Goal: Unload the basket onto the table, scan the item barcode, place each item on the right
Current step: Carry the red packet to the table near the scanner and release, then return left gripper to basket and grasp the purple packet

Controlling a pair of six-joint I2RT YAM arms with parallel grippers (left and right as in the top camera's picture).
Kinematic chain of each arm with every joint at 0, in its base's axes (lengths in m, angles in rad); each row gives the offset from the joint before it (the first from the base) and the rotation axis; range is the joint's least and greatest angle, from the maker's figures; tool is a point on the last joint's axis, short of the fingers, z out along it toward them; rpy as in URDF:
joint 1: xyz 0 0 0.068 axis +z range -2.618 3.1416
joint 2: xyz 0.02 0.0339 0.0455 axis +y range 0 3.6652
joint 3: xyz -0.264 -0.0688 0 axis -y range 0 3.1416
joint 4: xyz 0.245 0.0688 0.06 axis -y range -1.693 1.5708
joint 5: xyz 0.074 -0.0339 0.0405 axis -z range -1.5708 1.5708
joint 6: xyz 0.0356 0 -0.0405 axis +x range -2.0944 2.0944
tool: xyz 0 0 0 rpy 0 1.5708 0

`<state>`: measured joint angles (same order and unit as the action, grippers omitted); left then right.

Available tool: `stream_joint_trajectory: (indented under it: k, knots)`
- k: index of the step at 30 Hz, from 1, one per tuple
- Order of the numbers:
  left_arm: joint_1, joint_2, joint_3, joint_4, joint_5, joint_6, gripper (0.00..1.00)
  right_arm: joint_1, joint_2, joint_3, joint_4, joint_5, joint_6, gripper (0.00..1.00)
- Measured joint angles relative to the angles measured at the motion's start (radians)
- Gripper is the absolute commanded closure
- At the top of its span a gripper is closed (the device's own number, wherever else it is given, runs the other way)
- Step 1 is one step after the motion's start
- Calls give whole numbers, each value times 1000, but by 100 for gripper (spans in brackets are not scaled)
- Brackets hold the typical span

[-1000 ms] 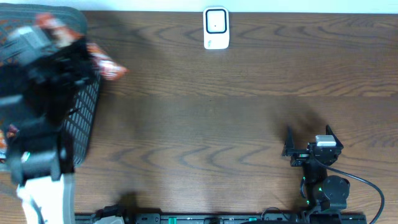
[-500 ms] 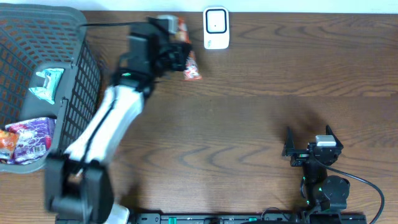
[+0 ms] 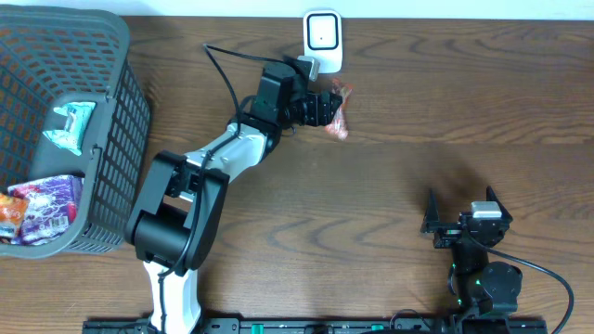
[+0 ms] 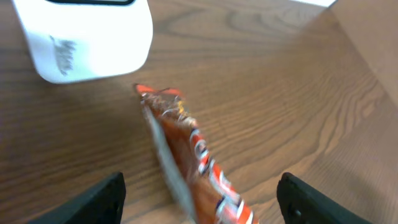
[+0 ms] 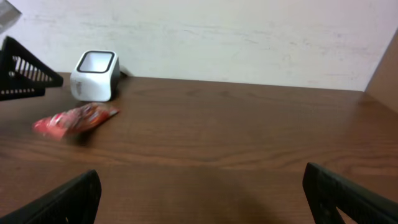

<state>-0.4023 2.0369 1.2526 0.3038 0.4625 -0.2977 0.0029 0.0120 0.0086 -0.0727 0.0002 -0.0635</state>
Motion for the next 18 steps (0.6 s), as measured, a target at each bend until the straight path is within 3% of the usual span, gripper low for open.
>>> stream_joint_trajectory:
  k: [6,10,13,18]
  knots:
    - [43,-103,0,-10,55,-55,21,0,0,0,0,0,0,1]
    - [90,-290,0,-62,111,-97,7,0,0,0,0,0,0,1]
    - [132,-456,2,-182,141,-118,0,0,0,0,0,0,0,1]
    - [207,-658,5,-431,164,-112,2,0,0,0,0,0,0,1]
